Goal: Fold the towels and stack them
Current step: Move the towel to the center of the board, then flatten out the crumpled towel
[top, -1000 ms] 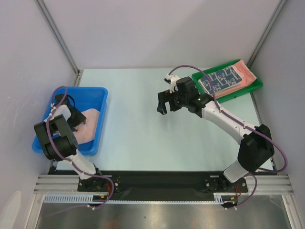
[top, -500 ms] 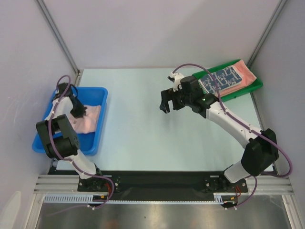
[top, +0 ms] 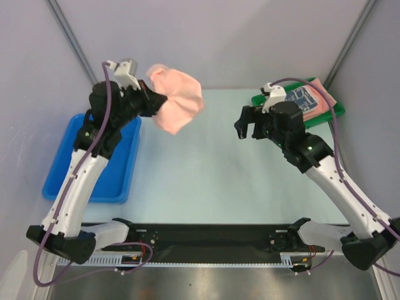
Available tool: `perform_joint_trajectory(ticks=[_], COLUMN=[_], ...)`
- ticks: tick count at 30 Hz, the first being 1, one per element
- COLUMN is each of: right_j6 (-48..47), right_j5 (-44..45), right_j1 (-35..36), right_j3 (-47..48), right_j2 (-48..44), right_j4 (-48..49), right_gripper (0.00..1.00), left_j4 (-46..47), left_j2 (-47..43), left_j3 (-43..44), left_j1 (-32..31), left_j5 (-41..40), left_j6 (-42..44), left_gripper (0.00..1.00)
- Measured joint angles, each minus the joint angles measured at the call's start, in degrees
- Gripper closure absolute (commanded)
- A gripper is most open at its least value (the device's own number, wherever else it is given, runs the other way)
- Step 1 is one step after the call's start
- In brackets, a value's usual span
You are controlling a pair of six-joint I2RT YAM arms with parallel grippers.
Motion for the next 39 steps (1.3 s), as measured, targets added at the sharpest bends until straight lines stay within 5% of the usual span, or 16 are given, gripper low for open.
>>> perform_joint_trajectory(ticks=[4, 12, 16, 19, 23, 33, 35, 36, 39], right_j6=[0.4, 1.7, 3.2, 4.2, 6.5, 10.4, 10.7, 11.0, 12.6], right_j5=[3.9, 7.0, 5.1, 1.3, -6.4, -22.4, -24.7, -25.6, -28.3], right_j1=[-1.4, -1.7, -1.7, -1.7, -1.3, 2.1, 2.1, 2.1, 2.1], right_j3=[0.2, -6.6, -13.9, -18.8, -24.8, -35.2, -34.9, -34.9, -34.9], right_j2=[-5.0, -7.5, -6.2, -4.1, 0.0, 14.5, 17.9, 19.6, 22.4], right_j4=[-2.9, -5.7, -5.5, -2.8, 3.7, 24.7, 27.3, 28.5, 31.7], right_gripper=[0.0, 0.01, 0.07, 0.17, 0.32, 0.35, 0.37, 0.4, 0.5], left_j4=[6.0, 8.8, 5.0, 3.2, 2.0, 4.7, 6.3, 7.0, 8.8], left_j2=[-2.1, 11.8, 11.5, 8.9, 3.8, 3.1, 4.8, 5.6, 7.5], left_j3=[-11.8, -38.2, -39.8, -37.6, -36.0, -42.7, -44.0, -44.2, -44.1], left_j1=[-7.3, -18.3, -18.4, -18.4, -18.4, -18.4, -18.4, -18.4, -18.4], left_j5=[4.9, 7.2, 4.0, 0.0, -4.4, -4.0, -2.1, -1.4, -0.1], left_j6=[-1.4, -4.7, -5.2, -5.1, -5.3, -6.6, -7.5, -8.0, -9.0], left_gripper=[0.9, 0.66, 0.45, 0.4, 0.4, 0.46, 0.56, 0.74, 0.94])
